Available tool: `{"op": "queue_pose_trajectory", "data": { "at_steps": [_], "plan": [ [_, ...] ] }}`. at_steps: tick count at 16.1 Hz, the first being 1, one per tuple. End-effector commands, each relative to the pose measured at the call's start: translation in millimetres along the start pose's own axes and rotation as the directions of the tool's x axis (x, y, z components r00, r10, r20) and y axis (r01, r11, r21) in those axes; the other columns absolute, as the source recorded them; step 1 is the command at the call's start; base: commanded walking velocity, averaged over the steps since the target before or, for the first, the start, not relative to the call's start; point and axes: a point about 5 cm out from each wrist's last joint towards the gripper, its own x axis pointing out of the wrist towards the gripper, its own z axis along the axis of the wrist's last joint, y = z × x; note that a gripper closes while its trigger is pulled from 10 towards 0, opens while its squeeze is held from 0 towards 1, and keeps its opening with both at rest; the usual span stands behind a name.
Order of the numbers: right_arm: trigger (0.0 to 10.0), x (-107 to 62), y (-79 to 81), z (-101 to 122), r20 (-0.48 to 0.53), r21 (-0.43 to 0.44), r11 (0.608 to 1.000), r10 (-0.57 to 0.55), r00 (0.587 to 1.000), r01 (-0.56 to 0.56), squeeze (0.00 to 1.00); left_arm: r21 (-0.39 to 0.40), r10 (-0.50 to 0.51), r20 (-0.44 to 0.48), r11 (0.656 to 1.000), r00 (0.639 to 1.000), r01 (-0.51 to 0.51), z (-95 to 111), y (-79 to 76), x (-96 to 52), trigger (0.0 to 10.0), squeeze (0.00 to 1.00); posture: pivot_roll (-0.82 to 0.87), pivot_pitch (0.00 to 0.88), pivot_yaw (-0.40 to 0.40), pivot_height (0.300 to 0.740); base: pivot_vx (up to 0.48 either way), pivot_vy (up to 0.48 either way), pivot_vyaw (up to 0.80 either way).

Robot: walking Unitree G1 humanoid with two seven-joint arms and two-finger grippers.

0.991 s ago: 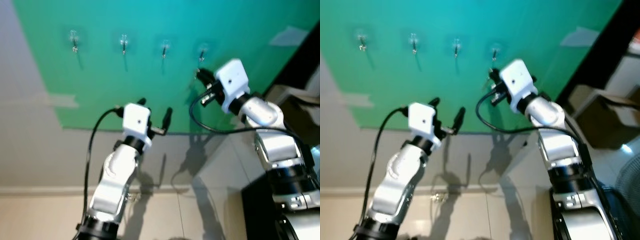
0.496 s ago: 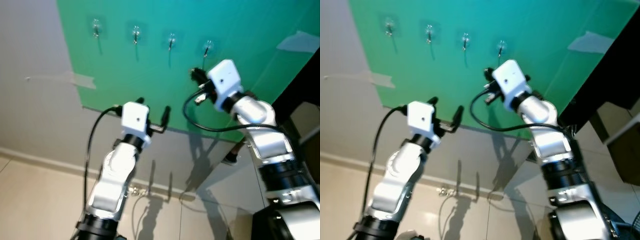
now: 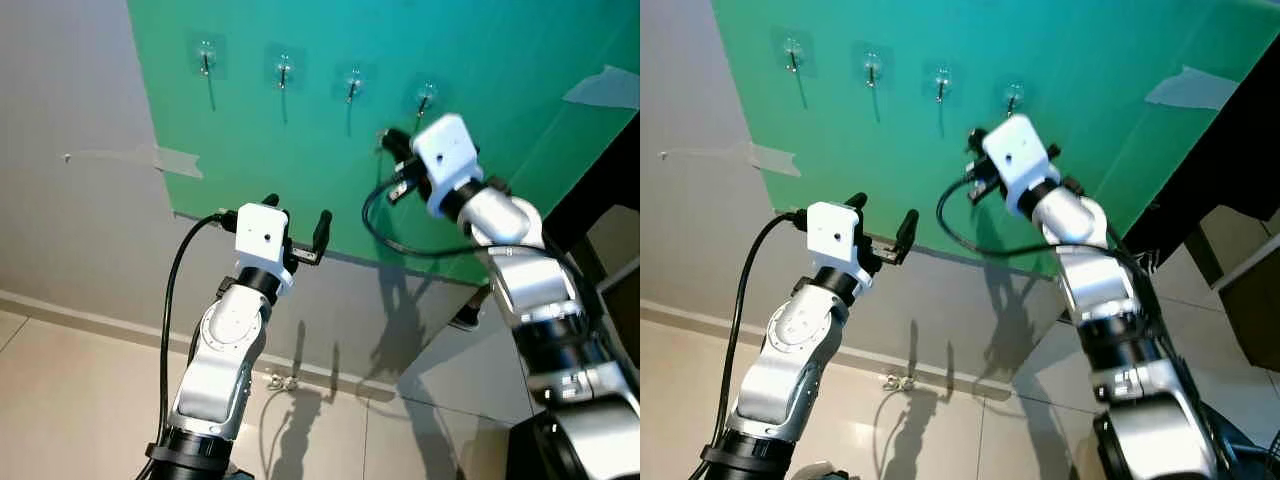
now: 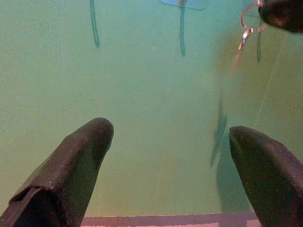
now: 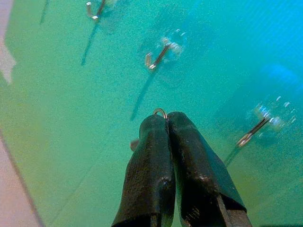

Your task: Hang keys on a hook

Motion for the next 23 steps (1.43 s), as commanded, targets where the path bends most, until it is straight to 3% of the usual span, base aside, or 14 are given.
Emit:
{"op": "queue_pose_trajectory", "data": {
  "at_steps": [1, 8, 13, 23],
  "plan": [
    [0.0, -0.3, -15.2, 2, 0.001, -0.033, 0.998, -0.047, 0.999, 0.047, 0.0, -0.009, -0.022, -0.01, 1.0, 1.0, 0.022, -1, -4.9, 1.1, 10.0, 0.0, 0.02, 0.0, -0.142, 0.74, 0.0, 0.0, 0.0],
    [0.0, 8.1, -36.8, -1, -0.011, -0.071, 0.983, -0.173, 0.985, 0.172, 0.0, -0.003, -0.03, -0.017, 1.0, 0.999, 0.03, -2, -2.2, -0.8, 10.0, 0.0, 0.03, 0.0, -0.134, 0.74, 0.0, 0.0, 0.0],
    [0.0, -0.9, -30.8, -3, -0.016, -0.019, 0.982, -0.189, 0.982, 0.189, 0.0, -0.01, -0.037, -0.023, 0.999, 0.999, 0.036, -2, -2.9, 0.2, 10.0, 0.0, 0.02, 0.0, -0.127, 0.74, 0.0, 0.0, 0.0],
    [0.0, -8.5, -18.4, 17, 0.028, 0.026, 0.985, -0.171, 0.985, 0.17, 0.0, -0.019, -0.043, -0.03, 0.999, 0.999, 0.042, -4, -3.1, 2.4, 10.0, 0.0, 0.0, 0.0, -0.123, 0.74, 0.0, 0.0, 0.0]
  ]
}}
